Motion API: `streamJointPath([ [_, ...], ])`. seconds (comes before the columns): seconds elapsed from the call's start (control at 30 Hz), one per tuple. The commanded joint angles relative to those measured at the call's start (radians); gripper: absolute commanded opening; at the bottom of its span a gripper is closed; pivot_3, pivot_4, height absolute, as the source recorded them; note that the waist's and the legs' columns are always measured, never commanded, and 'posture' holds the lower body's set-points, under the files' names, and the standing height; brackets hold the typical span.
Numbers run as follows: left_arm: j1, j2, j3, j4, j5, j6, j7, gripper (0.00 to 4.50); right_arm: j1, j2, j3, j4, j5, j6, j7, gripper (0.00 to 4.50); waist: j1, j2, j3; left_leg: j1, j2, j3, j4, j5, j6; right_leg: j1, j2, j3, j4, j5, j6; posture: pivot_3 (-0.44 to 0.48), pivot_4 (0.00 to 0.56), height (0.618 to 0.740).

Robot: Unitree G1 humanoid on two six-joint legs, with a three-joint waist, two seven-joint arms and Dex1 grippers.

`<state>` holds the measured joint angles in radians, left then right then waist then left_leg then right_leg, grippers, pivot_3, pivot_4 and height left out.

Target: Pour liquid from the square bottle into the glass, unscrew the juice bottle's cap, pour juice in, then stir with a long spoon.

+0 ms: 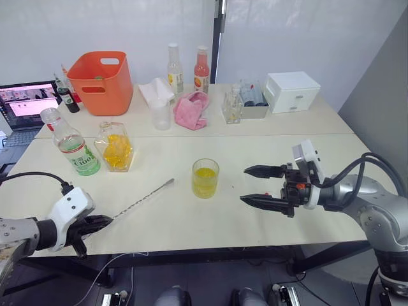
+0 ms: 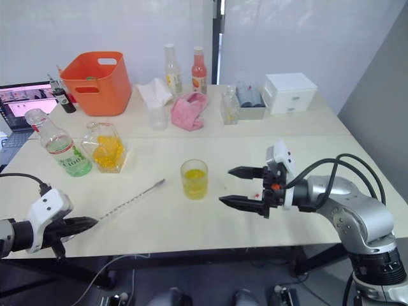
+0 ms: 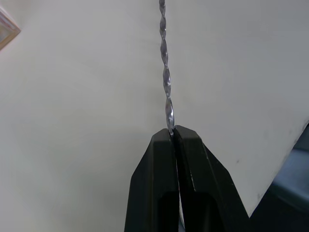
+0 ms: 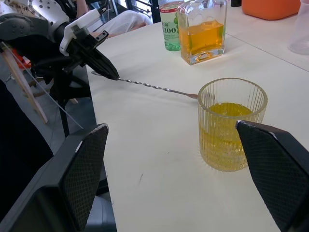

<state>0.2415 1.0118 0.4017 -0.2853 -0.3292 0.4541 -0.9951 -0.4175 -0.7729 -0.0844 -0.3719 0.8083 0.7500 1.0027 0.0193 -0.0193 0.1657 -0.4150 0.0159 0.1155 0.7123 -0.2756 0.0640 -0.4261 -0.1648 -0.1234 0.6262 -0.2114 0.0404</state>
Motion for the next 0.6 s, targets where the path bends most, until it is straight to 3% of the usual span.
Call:
streamJointPath([
  [0.03, -0.011, -0.005, -0.046, 0.046, 0.054, -0.098, -0.008, 0.03, -0.025, 0.003, -0.013, -0.011, 0.013, 0.005, -0.010, 4.50, 0.000, 0.000, 0.000, 0.000, 0.000, 0.000, 0.000, 0.000, 0.000, 0.000, 0.000, 0.000, 0.000, 0.000, 0.000, 0.000, 0.150, 0.713],
  [0.3, -0.028, 0.001, -0.095, 0.110, 0.112, -0.175, -0.014, 0.03, -0.036, 0.007, -0.016, -0.006, 0.014, 0.015, -0.020, 4.50, 0.003, 0.001, 0.000, 0.000, 0.000, 0.000, 0.000, 0.000, 0.002, 0.000, -0.001, 0.000, 0.000, 0.000, 0.000, 0.000, 0.150, 0.713],
  [0.33, -0.038, 0.000, -0.086, 0.111, 0.100, -0.164, -0.012, 0.50, -0.035, 0.007, -0.016, -0.006, 0.014, 0.015, -0.021, 4.50, 0.003, 0.002, 0.000, 0.000, 0.000, 0.000, 0.000, 0.000, 0.002, 0.000, -0.001, 0.000, 0.000, 0.000, 0.000, 0.000, 0.150, 0.713],
  [0.4, -0.045, 0.005, -0.072, 0.106, 0.066, -0.129, -0.035, 0.92, -0.033, 0.007, -0.017, -0.008, 0.015, 0.016, -0.024, 4.50, 0.003, 0.002, 0.000, 0.000, 0.000, 0.000, 0.000, 0.000, 0.002, 0.000, 0.000, 0.000, 0.001, 0.000, 0.000, 0.000, 0.150, 0.713],
  [0.6, -0.068, 0.033, -0.010, 0.059, -0.049, 0.015, -0.097, 2.90, -0.027, 0.012, -0.017, -0.010, 0.017, 0.020, -0.035, 4.50, -0.004, 0.001, 0.000, 0.000, 0.000, 0.000, 0.000, 0.003, 0.007, 0.000, 0.000, 0.000, 0.001, 0.000, 0.000, 0.000, 0.150, 0.713],
])
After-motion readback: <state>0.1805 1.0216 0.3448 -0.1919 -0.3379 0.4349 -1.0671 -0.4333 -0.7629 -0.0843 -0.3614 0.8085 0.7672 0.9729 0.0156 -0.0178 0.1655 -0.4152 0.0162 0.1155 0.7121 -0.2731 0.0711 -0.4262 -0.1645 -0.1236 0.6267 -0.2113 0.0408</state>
